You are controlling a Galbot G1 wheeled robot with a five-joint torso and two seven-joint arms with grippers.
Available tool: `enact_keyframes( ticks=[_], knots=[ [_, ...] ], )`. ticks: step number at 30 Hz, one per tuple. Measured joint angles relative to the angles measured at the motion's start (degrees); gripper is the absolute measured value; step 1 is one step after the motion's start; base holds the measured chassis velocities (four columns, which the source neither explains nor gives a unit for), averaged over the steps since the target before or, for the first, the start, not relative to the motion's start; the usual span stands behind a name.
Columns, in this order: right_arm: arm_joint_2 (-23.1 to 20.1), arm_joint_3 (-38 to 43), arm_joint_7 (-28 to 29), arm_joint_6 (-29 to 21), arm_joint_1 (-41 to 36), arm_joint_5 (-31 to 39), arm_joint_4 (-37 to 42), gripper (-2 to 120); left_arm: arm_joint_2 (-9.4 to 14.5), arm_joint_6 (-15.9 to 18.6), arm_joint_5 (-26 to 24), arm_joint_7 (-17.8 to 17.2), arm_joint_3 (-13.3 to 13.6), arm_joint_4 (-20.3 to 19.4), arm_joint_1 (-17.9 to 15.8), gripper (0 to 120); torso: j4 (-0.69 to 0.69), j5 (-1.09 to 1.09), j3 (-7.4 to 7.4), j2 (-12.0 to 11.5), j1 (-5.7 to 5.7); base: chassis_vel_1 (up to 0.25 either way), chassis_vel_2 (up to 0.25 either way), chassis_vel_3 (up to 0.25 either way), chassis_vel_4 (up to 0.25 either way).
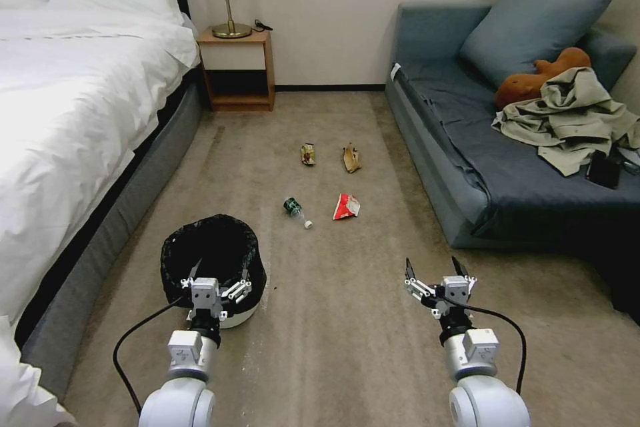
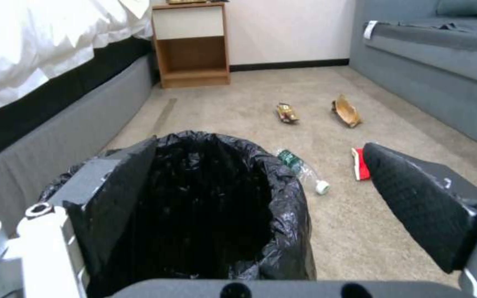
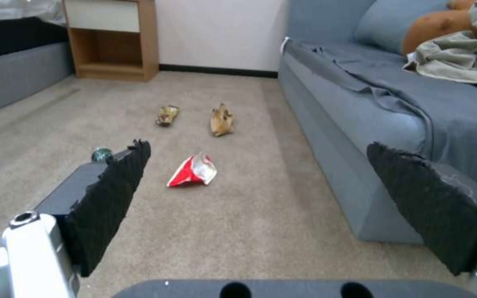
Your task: Pick up the trash bin, then pick up the garbage on the floor and place it into the trash bin.
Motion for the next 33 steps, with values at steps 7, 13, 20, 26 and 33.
enact_keyframes(
  ticks=[7, 13, 20, 26, 33],
  knots=[
    [0.0, 0.0, 0.0, 0.0, 0.0, 0.0, 0.0, 100, 0.0, 0.0, 0.0, 0.0, 0.0, 0.0, 0.0, 100, 0.00, 0.00, 0.00, 0.0, 0.00, 0.000, 0.000, 0.000, 0.000],
    [0.0, 0.0, 0.0, 0.0, 0.0, 0.0, 0.0, 100, 0.0, 0.0, 0.0, 0.0, 0.0, 0.0, 0.0, 100, 0.00, 0.00, 0.00, 0.0, 0.00, 0.000, 0.000, 0.000, 0.000],
    [0.0, 0.0, 0.0, 0.0, 0.0, 0.0, 0.0, 100, 0.0, 0.0, 0.0, 0.0, 0.0, 0.0, 0.0, 100, 0.00, 0.00, 0.00, 0.0, 0.00, 0.000, 0.000, 0.000, 0.000],
    [0.0, 0.0, 0.0, 0.0, 0.0, 0.0, 0.0, 100, 0.0, 0.0, 0.0, 0.0, 0.0, 0.0, 0.0, 100, 0.00, 0.00, 0.00, 0.0, 0.00, 0.000, 0.000, 0.000, 0.000],
    [0.0, 0.0, 0.0, 0.0, 0.0, 0.0, 0.0, 100, 0.0, 0.0, 0.0, 0.0, 0.0, 0.0, 0.0, 100, 0.00, 0.00, 0.00, 0.0, 0.00, 0.000, 0.000, 0.000, 0.000]
  ],
)
